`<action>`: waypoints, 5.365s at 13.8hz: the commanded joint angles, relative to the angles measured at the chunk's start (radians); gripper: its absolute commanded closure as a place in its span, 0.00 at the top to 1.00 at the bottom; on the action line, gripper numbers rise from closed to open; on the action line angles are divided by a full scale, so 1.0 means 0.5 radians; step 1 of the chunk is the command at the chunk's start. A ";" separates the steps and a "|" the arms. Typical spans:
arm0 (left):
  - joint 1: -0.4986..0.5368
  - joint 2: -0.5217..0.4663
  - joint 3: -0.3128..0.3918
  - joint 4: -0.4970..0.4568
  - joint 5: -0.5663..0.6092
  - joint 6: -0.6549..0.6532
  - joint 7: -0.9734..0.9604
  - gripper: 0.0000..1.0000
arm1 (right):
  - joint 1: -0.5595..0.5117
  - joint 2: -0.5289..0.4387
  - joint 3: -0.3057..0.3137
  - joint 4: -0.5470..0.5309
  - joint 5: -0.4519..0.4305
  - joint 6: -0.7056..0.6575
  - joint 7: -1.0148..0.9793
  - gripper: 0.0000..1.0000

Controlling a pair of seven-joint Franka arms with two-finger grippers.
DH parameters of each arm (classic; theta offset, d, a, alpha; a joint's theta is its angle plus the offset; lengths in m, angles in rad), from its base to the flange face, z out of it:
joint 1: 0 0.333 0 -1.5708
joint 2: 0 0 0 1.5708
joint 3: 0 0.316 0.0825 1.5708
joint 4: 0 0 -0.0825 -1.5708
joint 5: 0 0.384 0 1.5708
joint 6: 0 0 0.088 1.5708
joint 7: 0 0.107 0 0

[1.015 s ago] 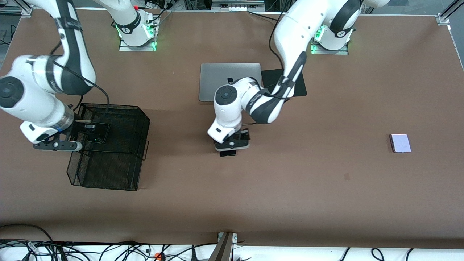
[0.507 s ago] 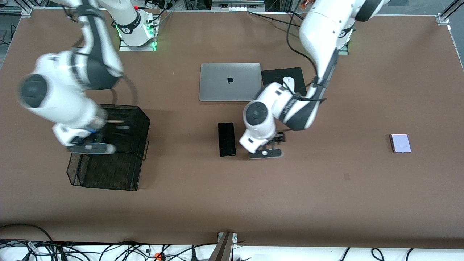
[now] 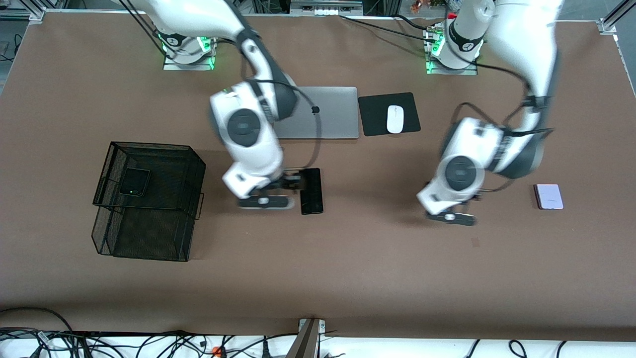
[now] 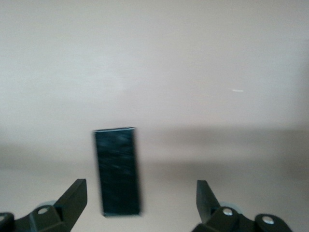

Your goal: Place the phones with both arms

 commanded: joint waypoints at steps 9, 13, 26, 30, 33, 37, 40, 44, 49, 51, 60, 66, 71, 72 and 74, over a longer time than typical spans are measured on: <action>1.060 -0.179 -0.053 -0.339 -0.037 0.719 0.873 1.00 | 0.138 0.441 0.022 0.082 0.014 0.326 -0.058 1.00; 1.217 -0.152 -0.053 -0.493 -0.243 0.948 0.882 1.00 | 0.142 0.472 0.022 0.082 0.017 0.342 -0.138 1.00; 1.809 0.140 -0.480 -0.588 -0.332 1.408 0.925 1.00 | 0.175 0.518 0.022 0.036 0.023 0.409 -0.181 1.00; 1.803 0.186 -0.483 -0.579 -0.332 1.478 0.913 1.00 | 0.175 0.524 0.022 0.023 0.017 0.504 -0.184 0.66; 1.788 0.170 -0.495 -0.567 -0.332 1.469 0.864 1.00 | 0.175 0.512 0.022 0.023 0.020 0.501 -0.184 0.00; 1.785 0.183 -0.501 -0.567 -0.332 1.472 0.861 1.00 | 0.160 0.423 -0.035 0.033 0.011 0.382 -0.181 0.00; 1.840 0.189 -0.501 -0.570 -0.332 1.478 0.870 1.00 | 0.151 0.242 -0.235 0.036 0.023 0.118 -0.208 0.00; 1.840 0.210 -0.504 -0.573 -0.381 1.534 0.775 1.00 | 0.065 0.012 -0.498 0.033 0.020 -0.195 -0.385 0.00; 1.828 0.210 -0.507 -0.567 -0.382 1.534 0.704 1.00 | -0.027 -0.163 -0.919 -0.102 0.118 -0.462 -0.959 0.00; 1.794 0.204 -0.510 -0.567 -0.382 1.534 0.625 1.00 | -0.104 -0.304 -0.938 -0.291 0.164 -0.469 -1.092 0.00; 1.782 0.210 -0.501 -0.579 -0.372 1.589 0.440 1.00 | -0.095 -0.767 -0.929 -1.170 0.170 -0.008 -1.092 0.00; 1.785 0.222 -0.495 -0.643 -0.372 1.632 0.290 1.00 | -0.076 -0.795 -0.916 -1.265 0.177 -0.002 -1.061 0.00; 1.788 0.219 -0.489 -0.760 -0.372 1.761 0.250 1.00 | -0.076 -0.777 -0.907 -1.326 0.183 0.041 -1.061 0.00; 1.788 0.219 -0.486 -0.769 -0.372 1.773 0.250 1.00 | -0.076 -0.765 -0.907 -1.326 0.183 0.056 -1.061 0.00; 1.788 0.210 -0.486 -0.803 -0.372 1.797 0.250 1.00 | -0.076 -0.737 -0.907 -1.323 0.183 0.099 -1.061 0.00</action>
